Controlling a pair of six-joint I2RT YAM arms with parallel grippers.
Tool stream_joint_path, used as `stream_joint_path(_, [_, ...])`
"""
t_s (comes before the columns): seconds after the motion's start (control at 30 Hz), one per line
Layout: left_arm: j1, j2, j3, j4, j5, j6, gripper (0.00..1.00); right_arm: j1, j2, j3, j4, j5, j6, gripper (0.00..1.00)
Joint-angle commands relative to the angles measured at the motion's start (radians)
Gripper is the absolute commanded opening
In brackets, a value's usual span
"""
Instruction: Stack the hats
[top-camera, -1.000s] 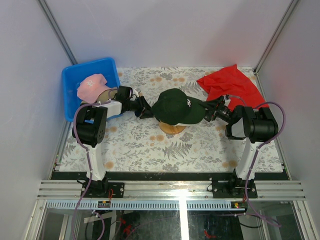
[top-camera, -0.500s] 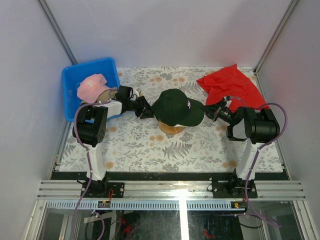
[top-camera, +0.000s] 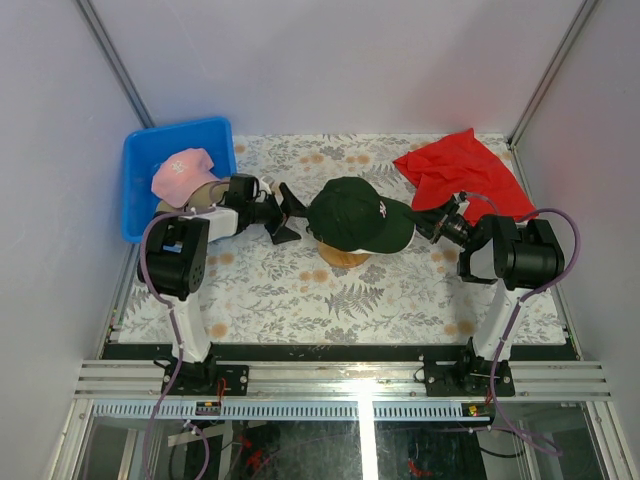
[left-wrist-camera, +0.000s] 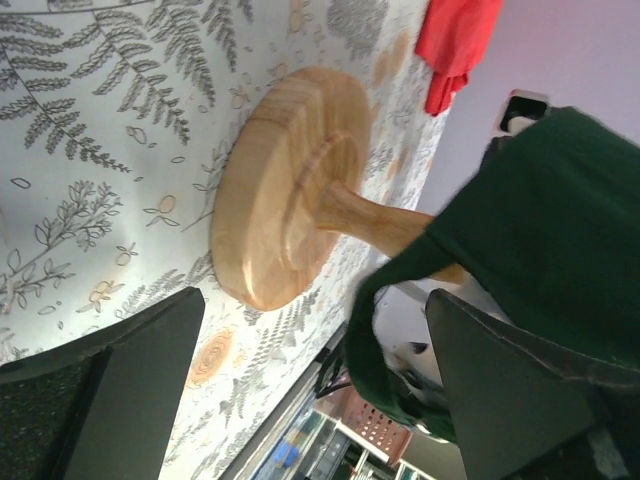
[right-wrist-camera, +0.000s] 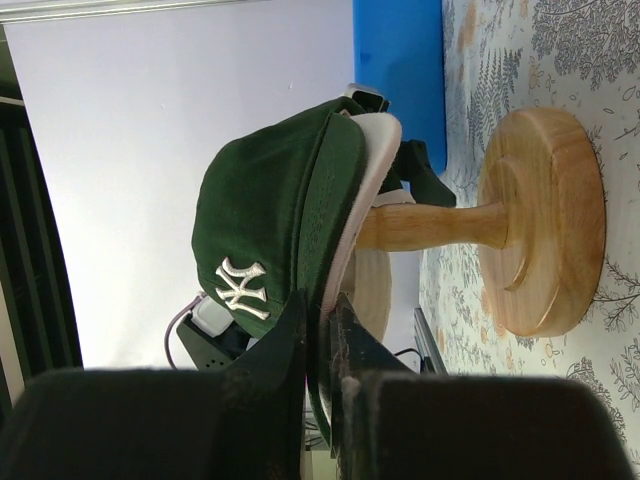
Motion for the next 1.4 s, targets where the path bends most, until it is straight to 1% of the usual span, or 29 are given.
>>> stream_joint_path(0.0, [0.035, -0.085, -0.035, 0.176, -0.022, -0.146, 0.93, -0.001, -0.03, -0.001, 0.04, -0.025, -0.068, 0.0])
stream_joint_path(0.07, [0.04, -0.094, -0.048, 0.224, -0.015, -0.184, 0.91, 0.002, -0.03, 0.003, 0.035, -0.021, -0.068, 0.0])
stream_joint_path(0.2, [0.054, -0.107, -0.121, 0.504, 0.021, -0.383, 0.9, 0.006, -0.033, 0.01, 0.021, -0.017, -0.071, 0.0])
stream_joint_path(0.27, [0.052, -0.109, -0.11, 0.582, 0.034, -0.444, 0.9, 0.006, -0.037, 0.012, 0.018, -0.018, -0.074, 0.01])
stream_joint_path(0.3, [0.049, -0.115, -0.099, 0.591, 0.038, -0.453, 0.9, 0.006, -0.036, 0.012, 0.017, -0.018, -0.073, 0.09])
stream_joint_path(0.37, [0.045, -0.131, -0.076, 0.597, 0.04, -0.469, 0.9, 0.006, -0.037, 0.013, 0.017, -0.02, -0.072, 0.18])
stream_joint_path(0.43, [0.045, -0.151, -0.062, 0.605, 0.035, -0.492, 0.9, 0.006, -0.039, 0.013, 0.016, -0.02, -0.073, 0.37])
stream_joint_path(0.53, [0.051, -0.187, -0.043, 0.558, 0.003, -0.489, 0.9, 0.006, -0.041, 0.009, 0.013, -0.014, -0.075, 0.54])
stream_joint_path(0.6, [0.055, -0.21, -0.035, 0.522, -0.028, -0.476, 0.91, 0.005, -0.044, 0.008, 0.005, -0.014, -0.081, 0.63])
stream_joint_path(0.67, [0.057, -0.226, -0.02, 0.479, -0.053, -0.456, 0.91, 0.002, -0.057, 0.003, -0.029, -0.011, -0.106, 0.68])
stream_joint_path(0.7, [0.058, -0.234, -0.013, 0.45, -0.067, -0.44, 0.91, 0.0, -0.068, 0.001, -0.065, -0.013, -0.131, 0.69])
stream_joint_path(0.77, [0.061, -0.244, -0.002, 0.413, -0.09, -0.422, 0.91, -0.006, -0.105, -0.009, -0.187, -0.01, -0.215, 0.71])
stream_joint_path(0.83, [0.067, -0.248, 0.001, 0.415, -0.104, -0.429, 0.91, -0.017, -0.159, -0.01, -0.374, 0.003, -0.343, 0.73])
stream_joint_path(0.9, [0.073, -0.252, 0.019, 0.394, -0.122, -0.429, 0.92, -0.024, -0.24, 0.014, -0.642, 0.034, -0.558, 0.75])
stream_joint_path(0.93, [0.075, -0.256, 0.031, 0.38, -0.132, -0.425, 0.92, -0.025, -0.281, 0.041, -0.882, 0.062, -0.686, 0.76])
stream_joint_path(0.97, [0.078, -0.26, 0.046, 0.356, -0.144, -0.412, 0.92, -0.026, -0.312, 0.078, -1.066, 0.098, -0.806, 0.78])
stream_joint_path(1.03, [0.082, -0.272, 0.085, 0.266, -0.178, -0.362, 0.92, -0.027, -0.372, 0.159, -1.35, 0.174, -1.004, 0.79])
stream_joint_path(1.1, [0.089, -0.285, 0.129, 0.174, -0.215, -0.309, 0.93, -0.033, -0.396, 0.208, -1.494, 0.228, -1.095, 0.8])
stream_joint_path(1.2, [0.107, -0.314, 0.168, 0.074, -0.281, -0.263, 0.94, -0.041, -0.427, 0.247, -1.635, 0.346, -1.173, 0.8])
stream_joint_path(1.37, [0.166, -0.354, 0.243, -0.135, -0.393, -0.15, 0.95, -0.043, -0.495, 0.262, -1.738, 0.468, -1.204, 0.81])
